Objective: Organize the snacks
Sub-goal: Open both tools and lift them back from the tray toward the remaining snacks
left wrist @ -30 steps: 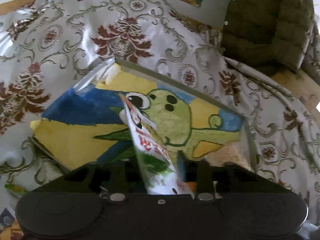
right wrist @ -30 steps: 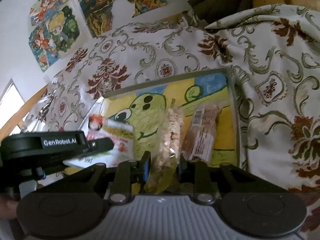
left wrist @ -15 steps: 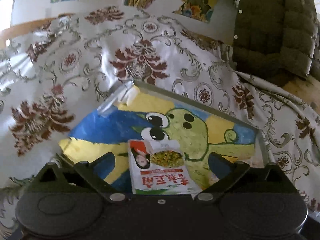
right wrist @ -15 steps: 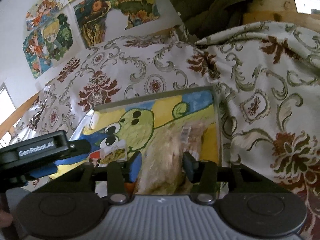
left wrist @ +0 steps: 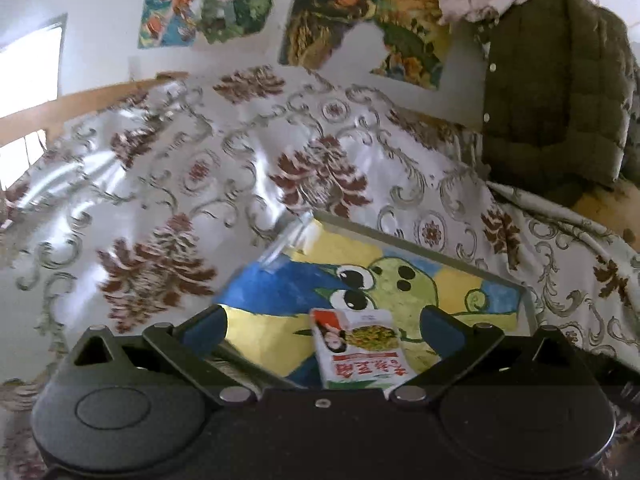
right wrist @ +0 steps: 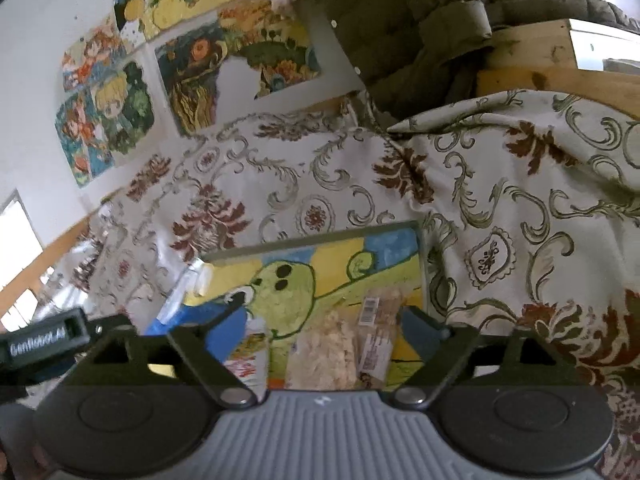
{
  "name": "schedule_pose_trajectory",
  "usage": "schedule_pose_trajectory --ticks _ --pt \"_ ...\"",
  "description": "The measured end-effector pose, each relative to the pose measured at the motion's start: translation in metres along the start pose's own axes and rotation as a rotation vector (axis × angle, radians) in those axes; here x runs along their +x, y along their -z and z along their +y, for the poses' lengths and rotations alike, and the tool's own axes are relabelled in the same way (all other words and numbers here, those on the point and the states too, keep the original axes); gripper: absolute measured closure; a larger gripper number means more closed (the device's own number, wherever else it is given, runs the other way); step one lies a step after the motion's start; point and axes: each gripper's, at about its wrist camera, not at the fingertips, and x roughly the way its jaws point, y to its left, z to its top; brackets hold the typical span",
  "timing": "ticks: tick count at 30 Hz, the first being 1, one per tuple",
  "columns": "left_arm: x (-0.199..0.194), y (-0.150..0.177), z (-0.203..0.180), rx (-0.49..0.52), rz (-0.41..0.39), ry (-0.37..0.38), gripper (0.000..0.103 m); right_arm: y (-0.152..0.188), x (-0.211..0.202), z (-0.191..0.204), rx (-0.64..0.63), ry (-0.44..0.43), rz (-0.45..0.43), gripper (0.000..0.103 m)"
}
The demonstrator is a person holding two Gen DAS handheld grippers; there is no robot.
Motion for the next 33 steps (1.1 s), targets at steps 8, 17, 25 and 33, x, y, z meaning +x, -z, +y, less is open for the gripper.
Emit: schedule_pose_trajectory --ticks 8,17,25,33 --pt "-0.071 0.027 0.019 0.015 -0.064 -0.041 0.001 -0.005 -0.055 0.012 -0.038 -0.068 -0.040 0.000" --pt "-0.151 0.055 0.036 0.002 -0.115 -0.079 0.001 0.016 -0.125 0.029 -0.093 -0.117 -0.088 0.000" --pt "-0.203 0.084 0.044 0.091 -0.151 -0.100 0.001 0.045 -0.175 0.039 -0.146 -0.121 -0.098 0.000" --pt "-0.228 0.104 0.055 0.096 -0.113 -0.102 0.001 0.072 -0.208 0.036 -0.169 -0.101 -0.076 0.000"
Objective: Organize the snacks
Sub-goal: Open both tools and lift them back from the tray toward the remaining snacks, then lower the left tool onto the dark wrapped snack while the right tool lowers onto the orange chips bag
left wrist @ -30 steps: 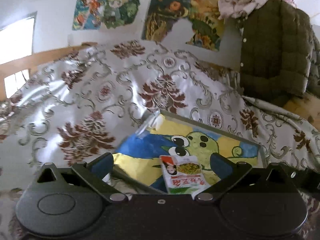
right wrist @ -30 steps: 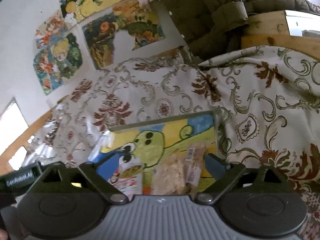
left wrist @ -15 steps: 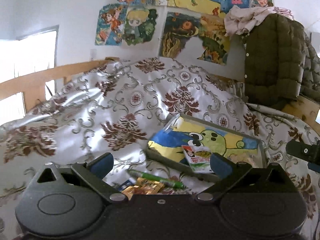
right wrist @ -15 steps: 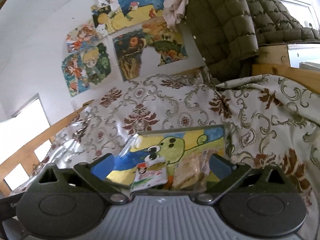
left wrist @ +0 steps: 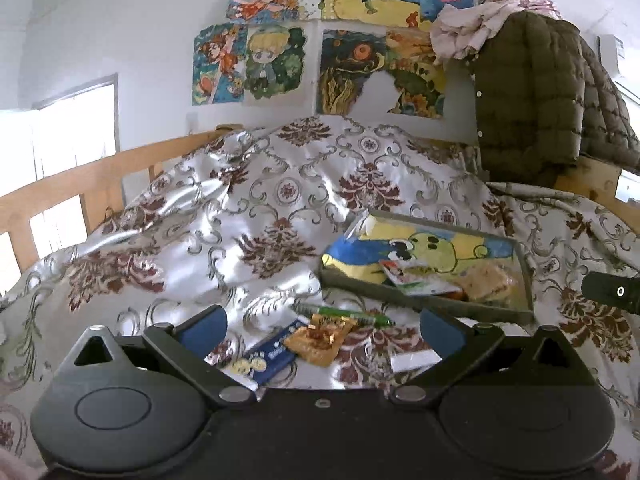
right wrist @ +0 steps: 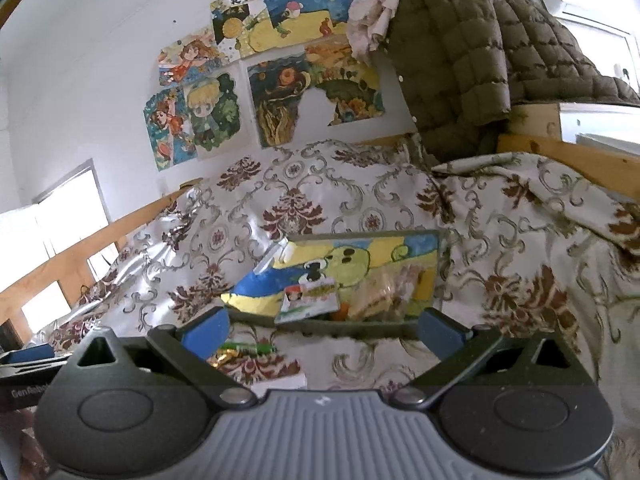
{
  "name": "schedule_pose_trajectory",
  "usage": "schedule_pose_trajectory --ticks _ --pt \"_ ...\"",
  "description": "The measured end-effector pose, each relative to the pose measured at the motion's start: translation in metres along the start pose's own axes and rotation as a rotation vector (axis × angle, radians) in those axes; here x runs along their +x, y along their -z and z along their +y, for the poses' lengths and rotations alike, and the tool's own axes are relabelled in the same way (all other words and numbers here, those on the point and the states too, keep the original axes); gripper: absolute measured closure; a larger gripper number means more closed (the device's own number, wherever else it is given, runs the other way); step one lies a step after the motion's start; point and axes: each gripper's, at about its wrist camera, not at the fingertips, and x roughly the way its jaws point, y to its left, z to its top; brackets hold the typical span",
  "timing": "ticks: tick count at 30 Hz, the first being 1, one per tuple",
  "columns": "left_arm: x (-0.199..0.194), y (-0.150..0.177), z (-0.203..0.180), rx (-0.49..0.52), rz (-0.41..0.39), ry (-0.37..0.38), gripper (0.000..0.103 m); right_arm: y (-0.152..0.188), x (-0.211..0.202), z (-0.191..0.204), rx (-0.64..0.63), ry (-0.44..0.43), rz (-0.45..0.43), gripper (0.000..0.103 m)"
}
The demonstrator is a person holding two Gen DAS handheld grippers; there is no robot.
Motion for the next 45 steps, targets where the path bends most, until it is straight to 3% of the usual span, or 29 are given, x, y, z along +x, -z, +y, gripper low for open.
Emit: schedule_pose_trajectory --ticks 13,20,27,40,45 --pt "-0.010 0.032 0.010 -0.018 0.112 -0.014 0.001 0.025 -0.021 0.010 -0.031 0.009 0.085 0.000" --pt "-0.010 0.039 0.003 0.044 0.166 -0.012 0.001 0.037 -0.024 0.009 -0.024 0.048 0.145 0.000" --pt "0.000 0.044 0.007 0.034 0.256 -0.012 0.001 0.049 -0.023 0.012 -0.050 0.111 0.222 0.000" --pt "0.024 0.050 0.010 0.008 0.411 0.023 0.001 0.062 -0.001 0.014 -0.086 0.145 0.374 0.000" --pt "0.032 0.052 0.003 0.054 0.482 0.084 0.001 0.065 0.007 0.013 -0.083 0.158 0.417 0.000"
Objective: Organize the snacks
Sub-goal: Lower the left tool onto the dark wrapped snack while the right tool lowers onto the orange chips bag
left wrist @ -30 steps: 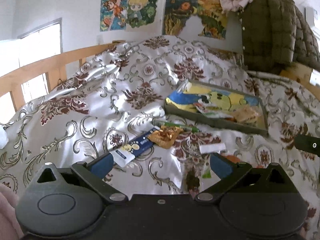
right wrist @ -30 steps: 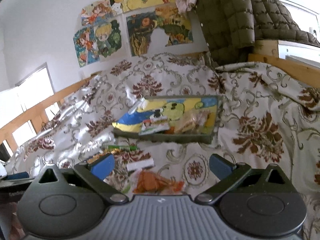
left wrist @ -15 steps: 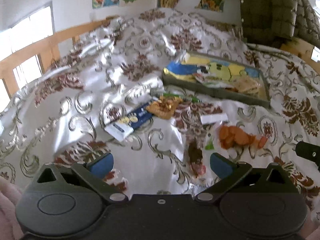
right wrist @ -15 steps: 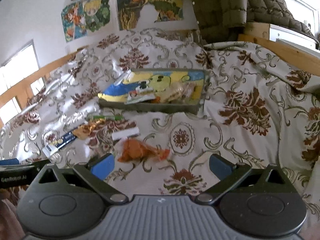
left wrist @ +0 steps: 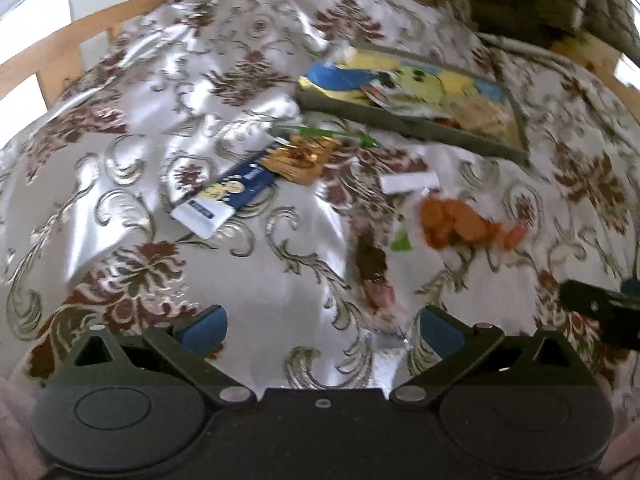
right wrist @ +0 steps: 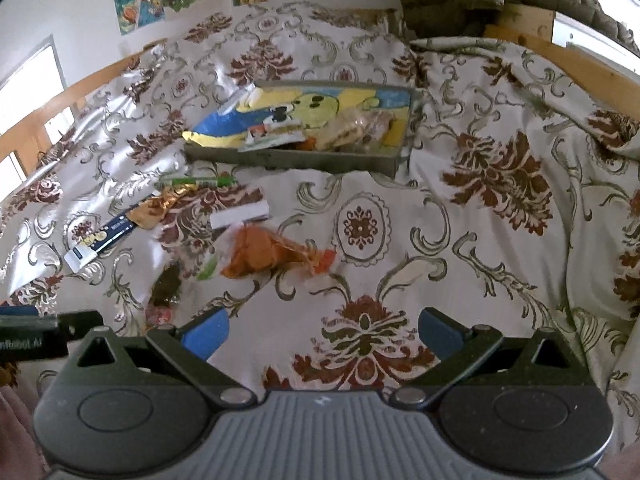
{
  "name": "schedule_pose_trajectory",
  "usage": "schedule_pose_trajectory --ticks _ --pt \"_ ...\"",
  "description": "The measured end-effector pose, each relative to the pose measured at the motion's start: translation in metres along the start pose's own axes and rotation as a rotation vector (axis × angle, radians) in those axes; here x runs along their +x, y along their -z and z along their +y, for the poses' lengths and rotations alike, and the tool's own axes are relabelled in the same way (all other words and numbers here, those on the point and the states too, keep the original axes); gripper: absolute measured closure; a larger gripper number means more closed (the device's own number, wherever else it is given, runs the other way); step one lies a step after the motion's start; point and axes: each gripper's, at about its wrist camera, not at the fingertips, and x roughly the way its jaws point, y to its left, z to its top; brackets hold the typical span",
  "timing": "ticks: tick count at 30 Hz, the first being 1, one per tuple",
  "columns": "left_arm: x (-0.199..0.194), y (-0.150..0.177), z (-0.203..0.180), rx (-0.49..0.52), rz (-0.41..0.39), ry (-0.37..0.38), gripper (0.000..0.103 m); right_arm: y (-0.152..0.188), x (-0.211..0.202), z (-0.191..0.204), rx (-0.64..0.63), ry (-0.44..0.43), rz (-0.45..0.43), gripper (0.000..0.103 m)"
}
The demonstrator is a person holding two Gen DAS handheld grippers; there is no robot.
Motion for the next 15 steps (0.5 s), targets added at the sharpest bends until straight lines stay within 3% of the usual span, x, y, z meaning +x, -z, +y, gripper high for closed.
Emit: schedule_pose_trajectory --ticks 10,15 --pt "0.020 -0.009 -0.007 0.037 0.050 0.026 0.001 -0.005 0.017 0.003 -0.027 0.020 0.047 0.000" --pt "0.030 -0.013 -0.007 0.001 0.017 0.029 0.001 -0.010 0.023 0.006 -0.056 0.016 0.052 0.000"
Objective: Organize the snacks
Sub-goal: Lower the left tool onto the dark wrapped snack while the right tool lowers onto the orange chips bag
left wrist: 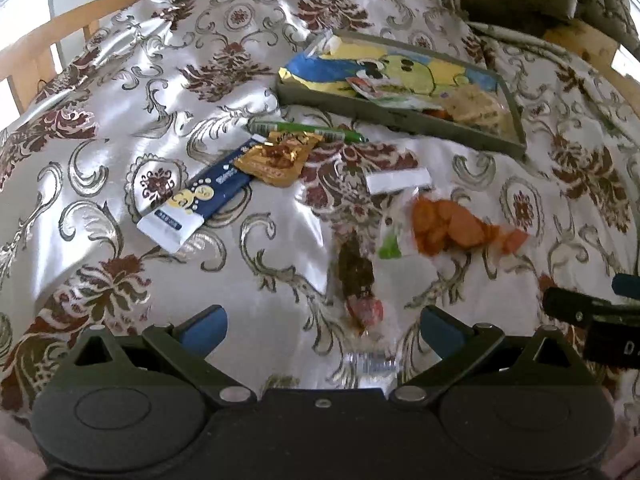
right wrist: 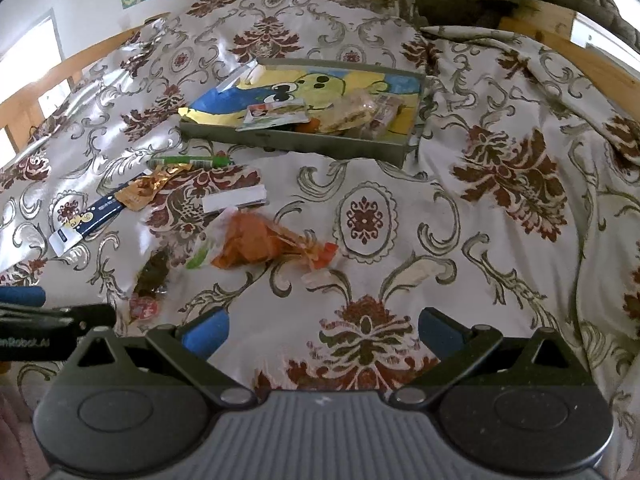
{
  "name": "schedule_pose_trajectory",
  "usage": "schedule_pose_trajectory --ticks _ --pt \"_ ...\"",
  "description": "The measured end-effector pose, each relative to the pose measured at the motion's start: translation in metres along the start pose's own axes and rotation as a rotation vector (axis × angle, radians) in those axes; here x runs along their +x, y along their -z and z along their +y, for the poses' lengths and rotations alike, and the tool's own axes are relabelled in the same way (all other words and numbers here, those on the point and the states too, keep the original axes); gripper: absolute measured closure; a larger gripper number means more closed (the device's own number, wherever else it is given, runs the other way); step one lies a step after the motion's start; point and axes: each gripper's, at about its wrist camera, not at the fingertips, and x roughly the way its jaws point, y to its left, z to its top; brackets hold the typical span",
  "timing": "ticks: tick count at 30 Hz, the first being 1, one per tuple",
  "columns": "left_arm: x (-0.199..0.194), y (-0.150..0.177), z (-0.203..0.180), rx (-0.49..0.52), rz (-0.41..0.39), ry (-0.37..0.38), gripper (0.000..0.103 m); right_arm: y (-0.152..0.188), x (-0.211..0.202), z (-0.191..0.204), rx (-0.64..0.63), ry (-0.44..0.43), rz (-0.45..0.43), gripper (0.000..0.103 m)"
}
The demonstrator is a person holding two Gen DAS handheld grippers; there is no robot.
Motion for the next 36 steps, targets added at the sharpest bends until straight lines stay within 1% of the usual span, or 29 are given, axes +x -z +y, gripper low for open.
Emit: schedule_pose_trajectory --ticks 9,17,23,29,32,36 --pt "0.013 -0.005 0.012 -0.094 0.019 0.022 0.001 -0.019 0.012 -0.004 -0.013 -0.008 0.000 0.000" --pt "0.021 -0.007 0.015 -0.120 0.018 0.022 0.001 -0.039 0.024 0.001 -0.110 -0.012 -0.027 0.000" --pt "0.023 -0.007 0.013 -0.113 0.006 0.036 0.001 -0.047 0.038 0.007 -0.233 -0.073 -0.043 0.000" --pt "0.028 -0.007 0.008 -0.089 0.003 0.047 0.001 -0.053 0.052 0.008 -0.320 -0.143 -0.042 0.000" --pt "0.033 -0.007 0.006 -0.077 0.013 0.050 0.001 -0.054 0.062 0.008 -0.345 -0.174 -0.015 0.000" --pt "0.035 -0.006 0.002 -0.059 0.011 0.059 0.001 -0.056 0.076 0.006 -0.324 -0.207 0.002 0.000"
